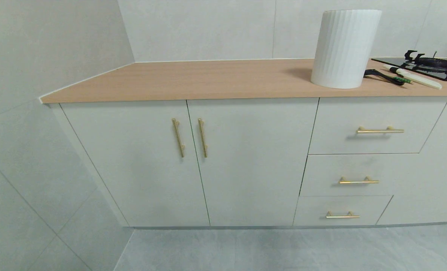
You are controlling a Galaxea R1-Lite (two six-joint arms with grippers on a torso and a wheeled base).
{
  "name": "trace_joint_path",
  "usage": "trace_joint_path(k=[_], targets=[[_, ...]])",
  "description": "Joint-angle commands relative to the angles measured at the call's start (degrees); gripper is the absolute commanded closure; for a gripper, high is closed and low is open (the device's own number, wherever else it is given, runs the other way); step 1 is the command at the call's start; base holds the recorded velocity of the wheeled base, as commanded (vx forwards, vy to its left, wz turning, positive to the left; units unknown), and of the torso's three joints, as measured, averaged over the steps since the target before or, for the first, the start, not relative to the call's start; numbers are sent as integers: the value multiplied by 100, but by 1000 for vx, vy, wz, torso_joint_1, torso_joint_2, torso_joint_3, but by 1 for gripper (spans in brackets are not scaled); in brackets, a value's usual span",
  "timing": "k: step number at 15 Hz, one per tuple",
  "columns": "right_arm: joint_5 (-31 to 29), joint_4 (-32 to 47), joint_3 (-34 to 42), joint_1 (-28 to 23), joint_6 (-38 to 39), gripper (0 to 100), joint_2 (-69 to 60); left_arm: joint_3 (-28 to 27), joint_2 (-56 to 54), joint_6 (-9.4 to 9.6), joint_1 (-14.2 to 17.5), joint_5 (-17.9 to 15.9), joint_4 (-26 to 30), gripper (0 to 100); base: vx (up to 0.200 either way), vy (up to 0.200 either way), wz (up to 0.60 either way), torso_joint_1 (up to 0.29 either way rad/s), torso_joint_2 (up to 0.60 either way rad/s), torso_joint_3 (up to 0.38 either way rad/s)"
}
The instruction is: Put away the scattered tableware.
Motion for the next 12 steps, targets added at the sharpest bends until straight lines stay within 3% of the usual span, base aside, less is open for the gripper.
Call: trace_joint_path(k=[1, 3, 7, 10, 12], targets=[[-21, 166, 560, -663, -803, 0, -1766, 36, -777, -1, 251, -5, 5, 0, 0, 0, 0, 0, 0, 0], [5, 395, 727, -1182, -1234, 0, -2628, 54, -1155, 34, 471, -5, 5, 0, 0, 0, 0, 0, 0, 0], [251, 1098, 736, -1639, -1339, 0, -3709, 352, -1419, 113, 840, 4, -39, 0, 0, 0, 0, 0, 0, 0], [436, 1283, 797, -1735, -1339, 0, -3990, 572, -1858, 307, 1139, -216, 67, 0, 0, 0, 0, 0, 0, 0], [497, 1291, 1342, -1735, -1286, 0, -3990, 915, -1929, 307, 1174, -251, 58, 0, 0, 0, 0, 0, 0, 0]])
